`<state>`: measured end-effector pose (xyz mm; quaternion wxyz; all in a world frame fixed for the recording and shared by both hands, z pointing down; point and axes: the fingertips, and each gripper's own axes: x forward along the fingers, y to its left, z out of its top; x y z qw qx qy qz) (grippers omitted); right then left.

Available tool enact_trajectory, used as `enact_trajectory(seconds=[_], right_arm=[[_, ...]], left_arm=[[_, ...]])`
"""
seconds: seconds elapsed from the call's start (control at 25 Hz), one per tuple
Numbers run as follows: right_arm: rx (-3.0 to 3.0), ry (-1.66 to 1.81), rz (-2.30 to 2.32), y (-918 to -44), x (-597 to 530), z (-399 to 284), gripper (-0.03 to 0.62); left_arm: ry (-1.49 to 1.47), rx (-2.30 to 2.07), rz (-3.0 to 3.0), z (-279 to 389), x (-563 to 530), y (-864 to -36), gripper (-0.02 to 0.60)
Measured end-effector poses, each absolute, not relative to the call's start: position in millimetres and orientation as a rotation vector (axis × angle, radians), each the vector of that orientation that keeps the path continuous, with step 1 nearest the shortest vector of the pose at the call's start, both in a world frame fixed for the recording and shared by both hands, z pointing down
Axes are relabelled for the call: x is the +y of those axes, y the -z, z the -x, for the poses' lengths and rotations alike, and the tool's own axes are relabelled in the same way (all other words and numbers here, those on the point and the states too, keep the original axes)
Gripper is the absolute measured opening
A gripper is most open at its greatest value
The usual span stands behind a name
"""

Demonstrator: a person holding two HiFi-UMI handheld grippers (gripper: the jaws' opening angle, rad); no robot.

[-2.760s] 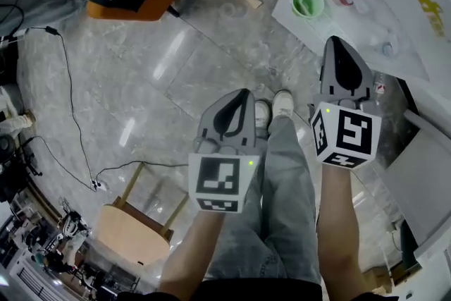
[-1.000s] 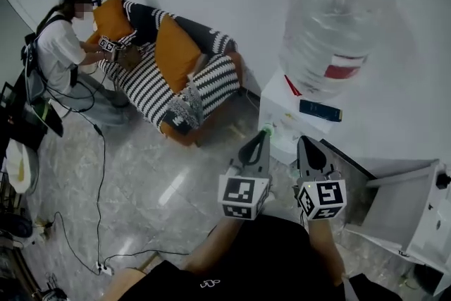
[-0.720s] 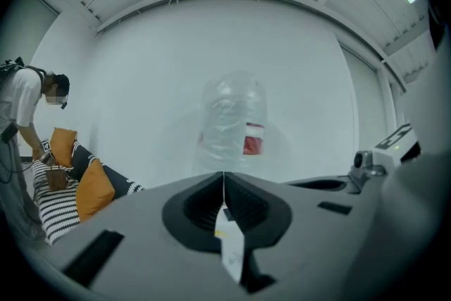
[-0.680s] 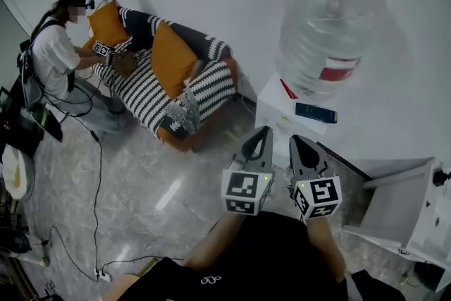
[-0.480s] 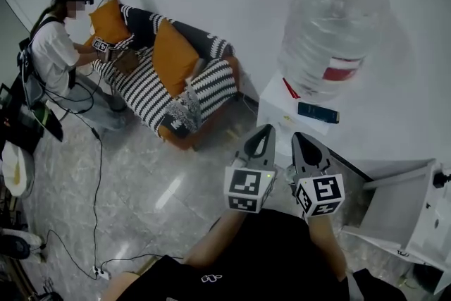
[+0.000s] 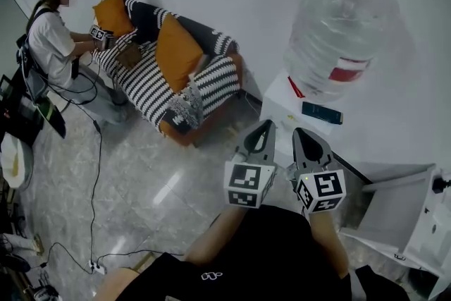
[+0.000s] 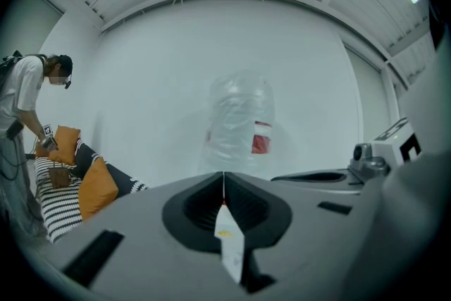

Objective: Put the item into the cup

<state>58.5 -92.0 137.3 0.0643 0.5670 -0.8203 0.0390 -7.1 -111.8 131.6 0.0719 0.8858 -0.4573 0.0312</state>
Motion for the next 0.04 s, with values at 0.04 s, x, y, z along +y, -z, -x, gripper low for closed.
enact_trajectory(seconds=[0.04], right_arm=[[-2.479,-0.115,-1.708,-137.4,-92.6,-57.0,0.010]], left_arm=[[-0.094,-1.376,-2.660,8.1,-112.2,-132.4,0.014]])
